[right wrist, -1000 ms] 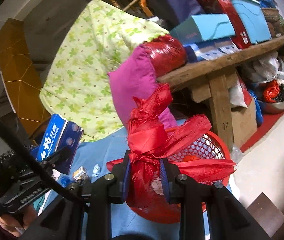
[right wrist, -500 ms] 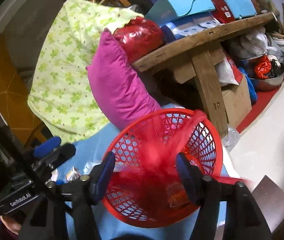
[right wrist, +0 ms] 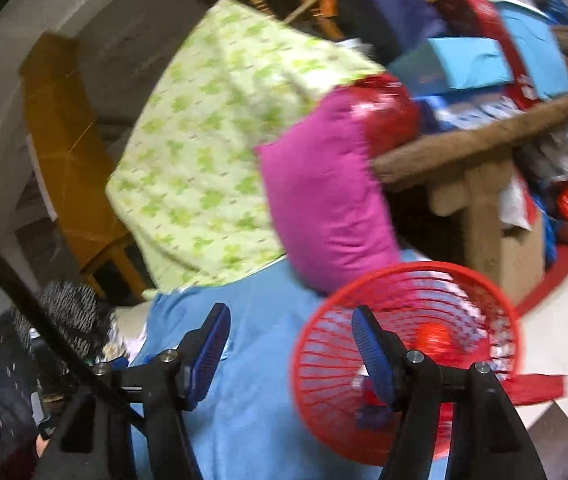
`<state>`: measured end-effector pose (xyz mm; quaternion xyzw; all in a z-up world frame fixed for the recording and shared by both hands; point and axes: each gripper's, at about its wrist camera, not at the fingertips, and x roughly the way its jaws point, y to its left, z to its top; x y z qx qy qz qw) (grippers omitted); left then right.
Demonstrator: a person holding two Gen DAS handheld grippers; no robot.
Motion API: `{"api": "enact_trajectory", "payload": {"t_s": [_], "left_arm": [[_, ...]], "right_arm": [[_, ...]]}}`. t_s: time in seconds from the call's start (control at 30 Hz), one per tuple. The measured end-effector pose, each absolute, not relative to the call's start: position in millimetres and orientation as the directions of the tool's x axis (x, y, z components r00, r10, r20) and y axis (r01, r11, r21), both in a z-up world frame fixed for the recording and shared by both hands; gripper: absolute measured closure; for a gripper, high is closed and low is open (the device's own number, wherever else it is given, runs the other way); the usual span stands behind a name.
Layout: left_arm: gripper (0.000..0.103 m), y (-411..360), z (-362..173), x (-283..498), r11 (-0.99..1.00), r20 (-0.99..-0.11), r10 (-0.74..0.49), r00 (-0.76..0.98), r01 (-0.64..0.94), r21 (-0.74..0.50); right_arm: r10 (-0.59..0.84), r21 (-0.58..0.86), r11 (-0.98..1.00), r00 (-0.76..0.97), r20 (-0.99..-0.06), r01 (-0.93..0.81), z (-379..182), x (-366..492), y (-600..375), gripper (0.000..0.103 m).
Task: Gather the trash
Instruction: 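Move both open tools toward the blue bag and black bag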
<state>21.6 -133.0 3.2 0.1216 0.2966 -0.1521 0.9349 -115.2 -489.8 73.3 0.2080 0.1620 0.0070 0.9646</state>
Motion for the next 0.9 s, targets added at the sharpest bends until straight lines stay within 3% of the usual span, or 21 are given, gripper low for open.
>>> {"api": "enact_trajectory", "payload": {"t_s": [0.17, 0.37, 0.6, 0.9], "left_arm": [[0.029, -38, -13, 41, 0.984, -0.602, -0.068, 0.795, 0.153, 0.092], [0.029, 33, -32, 59, 1.0, -0.624, 0.011, 0.781, 0.007, 0.026], [0.029, 55, -44, 103, 0.999, -0.623, 0.0, 0.782, -0.031, -0.04], [0.029, 34, -67, 180, 0.994, -0.64, -0.051, 0.767, -0.024, -0.108]], "right_arm": [[0.189, 0.356, 0.933, 0.908, -0.374, -0.048, 71, -71, -427, 0.035], [0.312, 0.344, 0.928, 0.804, -0.506, -0.143, 37, -8, -356, 0.035], [0.44, 0.432, 0.882, 0.654, -0.615, -0.187, -16, 66, -303, 0.035], [0.52, 0.55, 0.826, 0.541, -0.66, -0.123, -79, 165, -261, 0.037]]}}
